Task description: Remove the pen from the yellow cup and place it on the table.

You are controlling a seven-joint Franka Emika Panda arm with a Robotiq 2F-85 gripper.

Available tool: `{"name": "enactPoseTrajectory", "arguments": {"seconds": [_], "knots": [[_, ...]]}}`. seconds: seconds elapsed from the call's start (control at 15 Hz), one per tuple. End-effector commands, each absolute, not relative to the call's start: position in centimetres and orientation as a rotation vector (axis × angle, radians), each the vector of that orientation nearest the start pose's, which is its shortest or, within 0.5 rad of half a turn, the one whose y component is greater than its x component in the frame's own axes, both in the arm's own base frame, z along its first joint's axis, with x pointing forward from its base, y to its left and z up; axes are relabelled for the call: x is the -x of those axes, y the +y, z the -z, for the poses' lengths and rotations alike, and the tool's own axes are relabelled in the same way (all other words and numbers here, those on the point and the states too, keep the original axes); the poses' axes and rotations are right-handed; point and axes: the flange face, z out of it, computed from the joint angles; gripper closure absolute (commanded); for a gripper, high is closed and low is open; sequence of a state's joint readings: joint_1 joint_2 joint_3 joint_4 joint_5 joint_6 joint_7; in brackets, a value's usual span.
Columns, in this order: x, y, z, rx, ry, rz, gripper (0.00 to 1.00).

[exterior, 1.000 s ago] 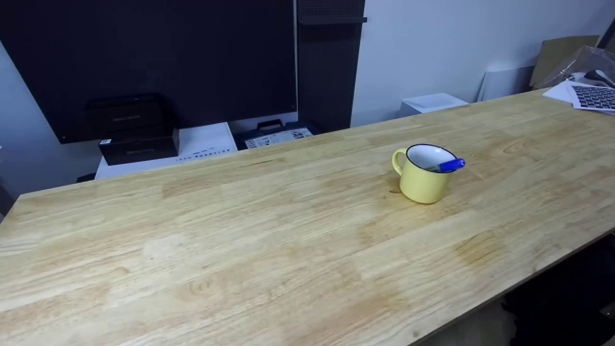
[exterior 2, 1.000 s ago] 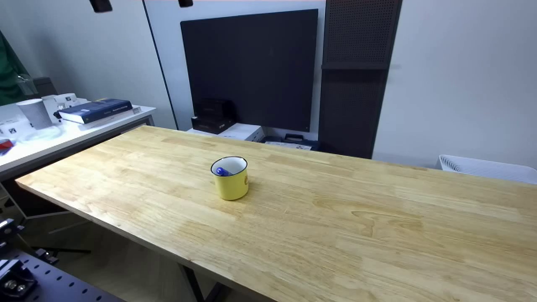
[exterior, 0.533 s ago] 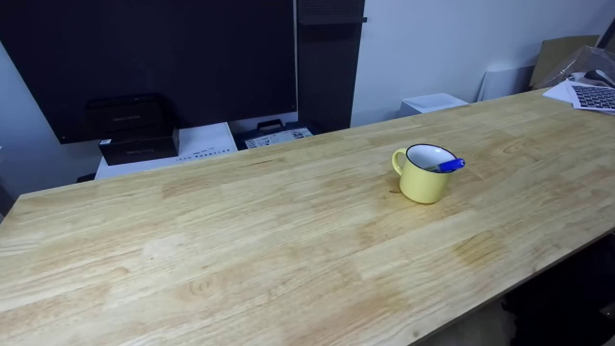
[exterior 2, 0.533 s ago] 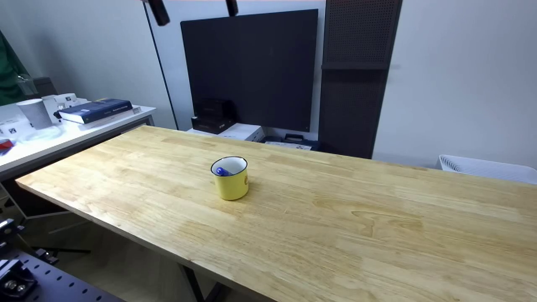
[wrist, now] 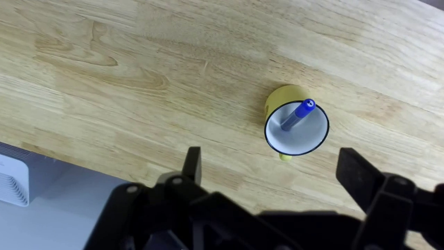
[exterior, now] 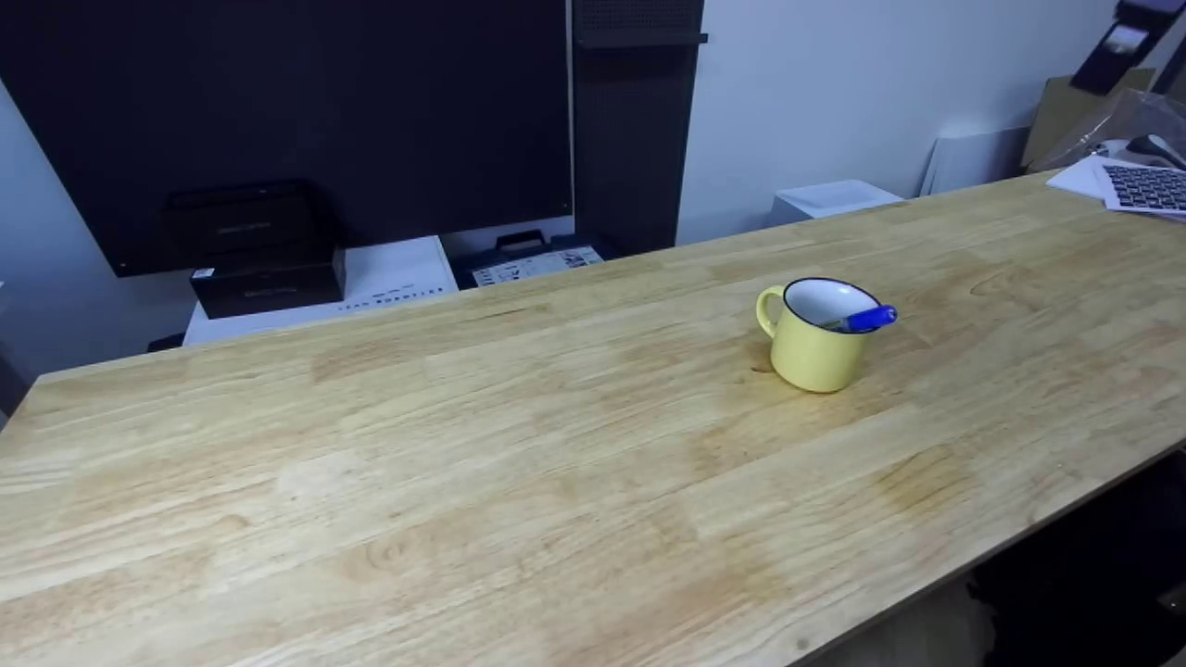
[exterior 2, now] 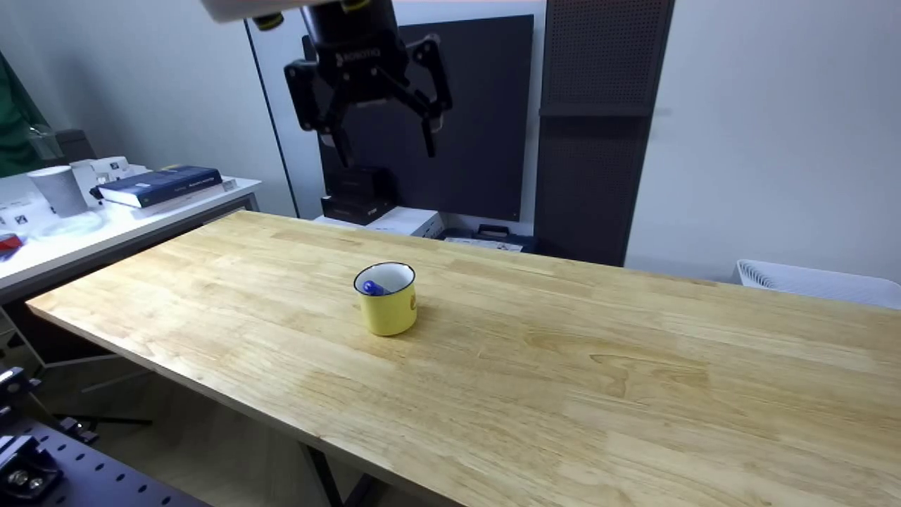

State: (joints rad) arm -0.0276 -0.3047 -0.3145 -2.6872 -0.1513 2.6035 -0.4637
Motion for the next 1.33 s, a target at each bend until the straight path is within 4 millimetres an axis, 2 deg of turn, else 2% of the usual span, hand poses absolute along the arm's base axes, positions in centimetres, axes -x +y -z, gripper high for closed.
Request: {"name": "enactPoseTrajectory", "arguments": {"seconds": [0.0, 0.13, 0.2, 0.33, 0.53, 0.6, 0.73, 0.93, 1.27], "knots": [[-44.4, -10.6, -30.4, 3.219, -0.431, 0.203, 0.00], [-45.6, -9.1, -28.9, 3.207, -0.487, 0.110, 0.00], [-43.5, -9.6, -29.8, 3.200, -0.492, 0.170, 0.00], [-44.0, -9.0, -28.6, 3.196, -0.519, 0.138, 0.00], [-43.9, -9.8, -29.0, 3.216, -0.468, 0.177, 0.00], [-44.1, -9.5, -28.5, 3.207, -0.426, 0.210, 0.00], [-44.5, -8.8, -27.1, 3.219, -0.332, 0.318, 0.00], [-45.2, -7.7, -24.1, 3.223, -0.235, 0.468, 0.00], [-45.7, -7.0, -19.8, 3.229, -0.152, 0.512, 0.00]]}}
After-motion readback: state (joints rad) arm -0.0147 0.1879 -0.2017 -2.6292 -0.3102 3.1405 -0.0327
